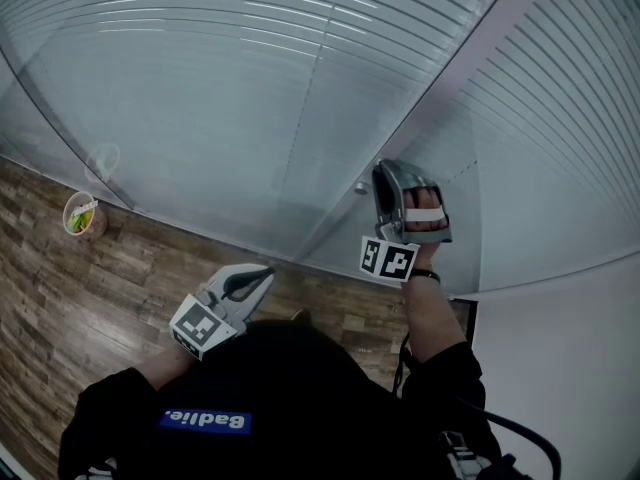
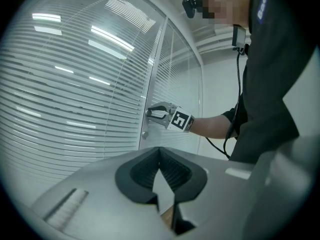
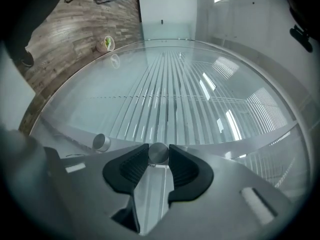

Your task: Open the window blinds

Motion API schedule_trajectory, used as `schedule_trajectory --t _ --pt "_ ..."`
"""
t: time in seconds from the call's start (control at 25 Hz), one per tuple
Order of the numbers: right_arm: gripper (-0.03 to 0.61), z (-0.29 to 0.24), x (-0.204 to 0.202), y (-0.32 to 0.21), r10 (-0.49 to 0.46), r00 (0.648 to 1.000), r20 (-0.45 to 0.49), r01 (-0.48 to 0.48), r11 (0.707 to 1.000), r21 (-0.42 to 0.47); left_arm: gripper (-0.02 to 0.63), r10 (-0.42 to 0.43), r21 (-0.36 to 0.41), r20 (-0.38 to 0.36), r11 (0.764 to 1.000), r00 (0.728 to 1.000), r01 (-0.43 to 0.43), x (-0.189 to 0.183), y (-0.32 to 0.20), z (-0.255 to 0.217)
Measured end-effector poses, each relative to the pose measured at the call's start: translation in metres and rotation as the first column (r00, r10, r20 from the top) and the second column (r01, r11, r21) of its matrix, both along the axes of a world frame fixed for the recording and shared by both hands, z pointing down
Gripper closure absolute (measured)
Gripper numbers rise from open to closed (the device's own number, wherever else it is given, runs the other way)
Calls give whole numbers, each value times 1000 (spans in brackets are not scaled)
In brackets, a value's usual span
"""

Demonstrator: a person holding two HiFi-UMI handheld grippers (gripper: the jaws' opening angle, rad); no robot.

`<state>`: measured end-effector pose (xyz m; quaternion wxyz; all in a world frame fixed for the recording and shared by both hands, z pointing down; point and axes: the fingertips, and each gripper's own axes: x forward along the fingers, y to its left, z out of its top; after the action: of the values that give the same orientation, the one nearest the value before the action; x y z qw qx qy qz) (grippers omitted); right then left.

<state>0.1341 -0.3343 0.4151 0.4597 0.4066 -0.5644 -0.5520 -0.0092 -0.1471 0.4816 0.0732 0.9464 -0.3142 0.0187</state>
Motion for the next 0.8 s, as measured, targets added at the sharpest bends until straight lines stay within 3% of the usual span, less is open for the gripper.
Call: schedule_trajectory --t 0.2,0.56,0.8 --pt "455 1 0 -1 -3 1000 19 3 1000 8 614 2 -6 1 1000 1000 -2 0 -1 1" --pt "454 -4 -1 -1 26 984 176 -25 1000 -9 614 8 -9 4 1000 1000 -8 -1 1 2" --pt "454 -3 -1 -1 58 947 316 -52 998 -27 614 15 -17 13 1000 1000 -15 -3 4 9"
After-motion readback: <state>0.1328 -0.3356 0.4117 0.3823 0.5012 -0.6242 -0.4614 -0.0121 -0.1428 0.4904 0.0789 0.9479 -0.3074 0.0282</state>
